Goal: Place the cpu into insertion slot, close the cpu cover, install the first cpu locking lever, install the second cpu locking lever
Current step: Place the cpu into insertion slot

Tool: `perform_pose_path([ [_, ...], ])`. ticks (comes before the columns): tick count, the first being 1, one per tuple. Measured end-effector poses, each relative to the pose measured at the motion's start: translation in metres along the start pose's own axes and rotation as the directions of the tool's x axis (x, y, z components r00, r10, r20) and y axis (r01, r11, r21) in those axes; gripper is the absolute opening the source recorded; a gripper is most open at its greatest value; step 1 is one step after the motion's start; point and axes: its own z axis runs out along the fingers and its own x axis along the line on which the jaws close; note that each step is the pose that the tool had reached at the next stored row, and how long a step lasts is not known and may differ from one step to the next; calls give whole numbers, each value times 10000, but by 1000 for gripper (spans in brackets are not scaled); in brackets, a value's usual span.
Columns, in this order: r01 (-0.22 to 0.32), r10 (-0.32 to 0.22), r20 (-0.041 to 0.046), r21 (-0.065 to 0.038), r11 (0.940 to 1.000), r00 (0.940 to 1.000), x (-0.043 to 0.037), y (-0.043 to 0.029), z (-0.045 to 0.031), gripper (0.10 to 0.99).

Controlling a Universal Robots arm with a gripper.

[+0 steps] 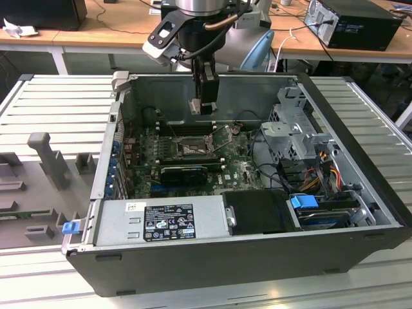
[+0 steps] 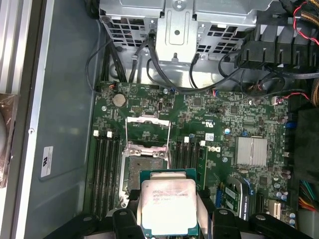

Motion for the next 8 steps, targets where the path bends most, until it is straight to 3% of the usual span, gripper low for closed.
perform_pose_path([
  [8,-31,31,3,0,10000,10000,0,-1,14,529],
])
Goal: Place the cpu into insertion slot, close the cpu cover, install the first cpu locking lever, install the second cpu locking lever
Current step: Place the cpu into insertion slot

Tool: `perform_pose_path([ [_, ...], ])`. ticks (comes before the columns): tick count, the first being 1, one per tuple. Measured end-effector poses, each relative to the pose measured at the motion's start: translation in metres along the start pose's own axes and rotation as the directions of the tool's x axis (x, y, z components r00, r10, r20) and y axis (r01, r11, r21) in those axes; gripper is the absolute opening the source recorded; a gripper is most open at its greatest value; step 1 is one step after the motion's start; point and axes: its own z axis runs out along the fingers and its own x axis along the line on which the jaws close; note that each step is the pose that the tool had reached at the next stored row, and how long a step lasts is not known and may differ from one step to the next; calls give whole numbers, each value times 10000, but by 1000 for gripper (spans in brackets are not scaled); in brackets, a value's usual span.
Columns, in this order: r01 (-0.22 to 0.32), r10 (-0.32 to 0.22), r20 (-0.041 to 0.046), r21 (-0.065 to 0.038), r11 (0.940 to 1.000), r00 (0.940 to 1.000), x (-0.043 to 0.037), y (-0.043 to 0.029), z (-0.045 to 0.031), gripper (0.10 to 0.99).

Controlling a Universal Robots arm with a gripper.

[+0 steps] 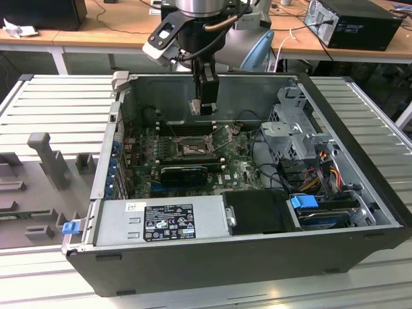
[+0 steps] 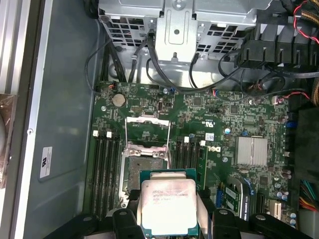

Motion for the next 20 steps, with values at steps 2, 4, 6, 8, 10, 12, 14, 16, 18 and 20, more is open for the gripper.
perform_pose_path([
  [2,-5,5,1,0,10000,10000,0,0,2,529],
  [4,-12,12,1,0,10000,10000,0,-1,6,529],
  [6,-17,17,2,0,10000,10000,0,-1,8,529],
  [8,-24,24,2,-1,10000,10000,0,-1,11,529],
  [10,-29,29,3,-1,10000,10000,0,-1,13,529],
  [12,-36,36,3,-1,10000,10000,0,-2,18,529],
  [14,-42,42,4,-1,10000,10000,0,-2,21,529],
  [16,-50,50,5,-1,10000,10000,-1,-2,24,529],
  [18,-54,54,5,-2,10000,10000,-1,-2,27,529],
  [20,-61,61,5,-2,10000,10000,-1,-3,30,529],
])
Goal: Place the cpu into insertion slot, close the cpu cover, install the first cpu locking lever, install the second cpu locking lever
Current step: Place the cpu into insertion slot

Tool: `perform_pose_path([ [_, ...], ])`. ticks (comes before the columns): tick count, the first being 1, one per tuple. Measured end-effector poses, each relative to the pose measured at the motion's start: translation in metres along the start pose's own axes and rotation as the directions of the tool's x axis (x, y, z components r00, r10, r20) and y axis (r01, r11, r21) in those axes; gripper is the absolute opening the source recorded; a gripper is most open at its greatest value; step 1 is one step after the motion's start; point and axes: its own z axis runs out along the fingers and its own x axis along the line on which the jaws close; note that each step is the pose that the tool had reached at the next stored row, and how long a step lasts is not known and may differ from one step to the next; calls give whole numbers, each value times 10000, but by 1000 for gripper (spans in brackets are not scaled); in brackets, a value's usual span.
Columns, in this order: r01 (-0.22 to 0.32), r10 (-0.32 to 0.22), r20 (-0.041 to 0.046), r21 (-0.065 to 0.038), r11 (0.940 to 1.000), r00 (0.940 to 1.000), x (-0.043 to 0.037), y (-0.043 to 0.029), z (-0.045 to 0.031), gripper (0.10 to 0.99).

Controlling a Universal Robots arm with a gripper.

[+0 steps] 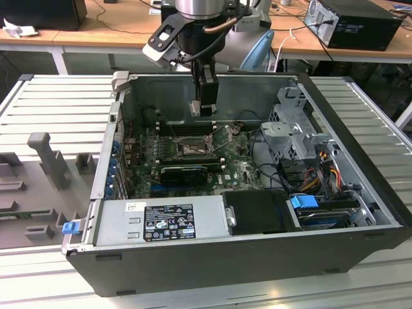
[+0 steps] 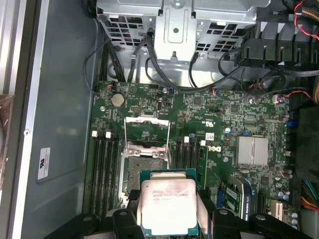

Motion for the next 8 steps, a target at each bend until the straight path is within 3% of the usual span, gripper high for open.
perform_pose_path([
  [8,-22,22,2,0,10000,10000,0,-1,12,529],
])
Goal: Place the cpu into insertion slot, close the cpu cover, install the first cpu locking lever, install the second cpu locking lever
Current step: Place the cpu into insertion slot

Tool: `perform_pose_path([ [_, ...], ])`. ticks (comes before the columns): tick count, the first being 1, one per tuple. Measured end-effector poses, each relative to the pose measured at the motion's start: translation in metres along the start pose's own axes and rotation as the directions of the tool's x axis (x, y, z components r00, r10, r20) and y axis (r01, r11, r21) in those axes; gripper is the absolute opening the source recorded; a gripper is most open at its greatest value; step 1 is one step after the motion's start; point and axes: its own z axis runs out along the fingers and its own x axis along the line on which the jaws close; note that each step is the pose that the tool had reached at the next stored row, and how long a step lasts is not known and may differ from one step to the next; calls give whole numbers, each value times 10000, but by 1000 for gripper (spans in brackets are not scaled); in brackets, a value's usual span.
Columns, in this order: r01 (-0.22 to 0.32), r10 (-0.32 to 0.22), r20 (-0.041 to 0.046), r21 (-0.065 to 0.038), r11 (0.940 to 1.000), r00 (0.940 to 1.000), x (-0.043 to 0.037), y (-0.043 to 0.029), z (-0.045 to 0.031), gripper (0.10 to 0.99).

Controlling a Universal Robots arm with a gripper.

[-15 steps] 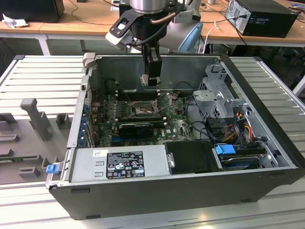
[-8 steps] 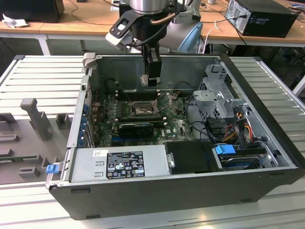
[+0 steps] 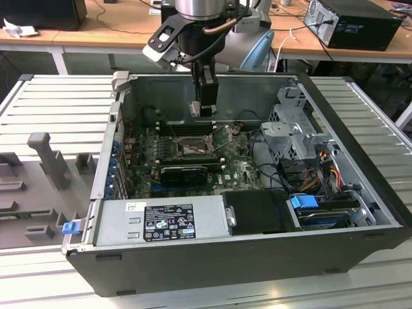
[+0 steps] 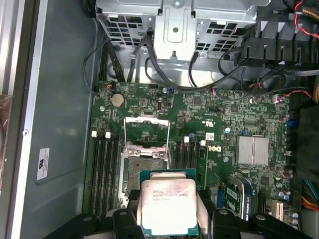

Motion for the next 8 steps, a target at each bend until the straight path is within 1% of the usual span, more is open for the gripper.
perform_pose_path([
  [4,-12,12,1,-1,10000,10000,0,-1,8,529],
  [8,-44,44,4,0,10000,10000,-1,-3,36,529],
])
